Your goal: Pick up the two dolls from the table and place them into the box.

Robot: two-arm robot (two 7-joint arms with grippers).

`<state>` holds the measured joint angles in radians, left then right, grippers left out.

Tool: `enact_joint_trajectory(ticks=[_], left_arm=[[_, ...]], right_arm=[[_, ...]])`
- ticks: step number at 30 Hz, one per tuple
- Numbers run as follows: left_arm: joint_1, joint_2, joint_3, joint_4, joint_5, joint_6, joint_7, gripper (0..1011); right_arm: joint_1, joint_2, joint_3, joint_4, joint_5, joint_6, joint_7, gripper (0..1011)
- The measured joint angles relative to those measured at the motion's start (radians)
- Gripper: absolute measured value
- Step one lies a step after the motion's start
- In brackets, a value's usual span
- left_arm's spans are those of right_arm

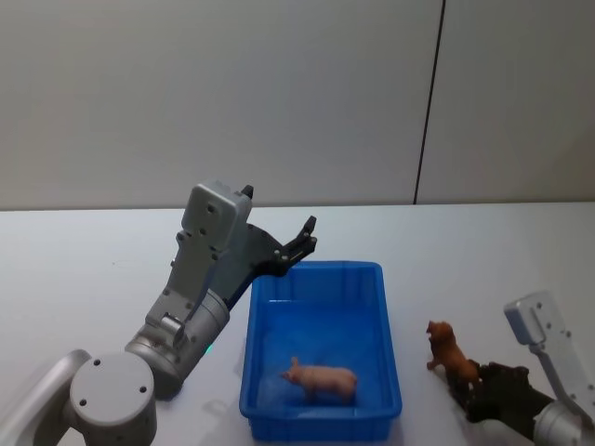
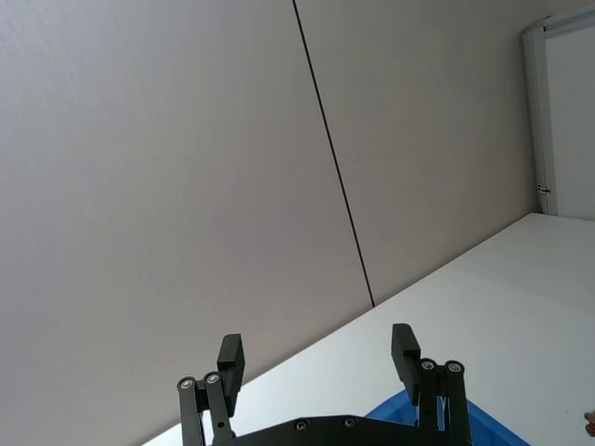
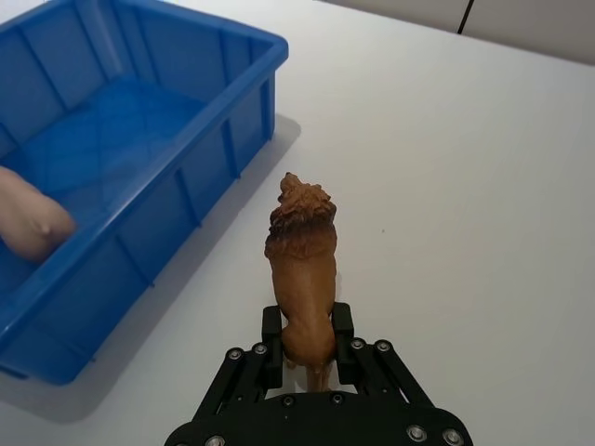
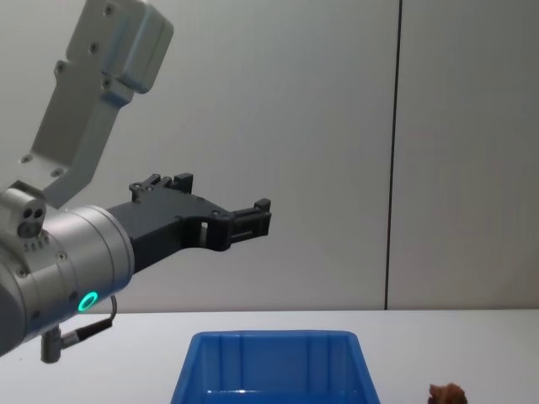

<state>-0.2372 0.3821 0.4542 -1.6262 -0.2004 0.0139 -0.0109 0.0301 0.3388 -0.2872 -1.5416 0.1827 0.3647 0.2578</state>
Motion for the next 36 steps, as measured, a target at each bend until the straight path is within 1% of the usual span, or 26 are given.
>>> enact_joint_trajectory(ticks=[7, 10, 16, 24, 27, 30, 32, 33, 36], left_arm=[[0.0, 0.0, 0.0, 0.0, 0.0, 0.0, 0.0, 1004], [0.0, 0.0, 0.0, 0.0, 0.0, 0.0, 0.0, 1004], [0.0, 0.0, 0.0, 0.0, 0.0, 0.0, 0.0, 1004], [0.0, 0.0, 0.0, 0.0, 0.0, 0.0, 0.0, 1004], [0.0, 0.0, 0.0, 0.0, 0.0, 0.0, 0.0, 1004], [0.0, 0.0, 0.0, 0.0, 0.0, 0.0, 0.0, 1004], [0.0, 0.0, 0.0, 0.0, 0.0, 0.0, 0.0, 1004], [0.0, 0.0, 0.0, 0.0, 0.0, 0.0, 0.0, 1004], [0.0, 0.0, 0.0, 0.0, 0.0, 0.0, 0.0, 1004]], right_arm=[[0.013, -0.008, 0.001, -0.003, -0.01, -0.029, -0.013, 296], [0.023, -0.014, 0.001, -0.012, -0.017, -0.05, -0.017, 296], [0.04, -0.023, 0.0, -0.032, -0.026, -0.082, -0.01, 296], [0.076, -0.046, -0.01, -0.065, -0.037, -0.11, 0.033, 296], [0.095, -0.063, -0.021, -0.072, -0.044, -0.115, 0.063, 296], [0.109, -0.077, -0.031, -0.073, -0.05, -0.116, 0.081, 296], [0.124, -0.094, -0.043, -0.068, -0.061, -0.114, 0.106, 296], [0.124, -0.094, -0.043, -0.068, -0.061, -0.114, 0.106, 296], [0.141, -0.116, -0.06, -0.052, -0.075, -0.108, 0.125, 296]])
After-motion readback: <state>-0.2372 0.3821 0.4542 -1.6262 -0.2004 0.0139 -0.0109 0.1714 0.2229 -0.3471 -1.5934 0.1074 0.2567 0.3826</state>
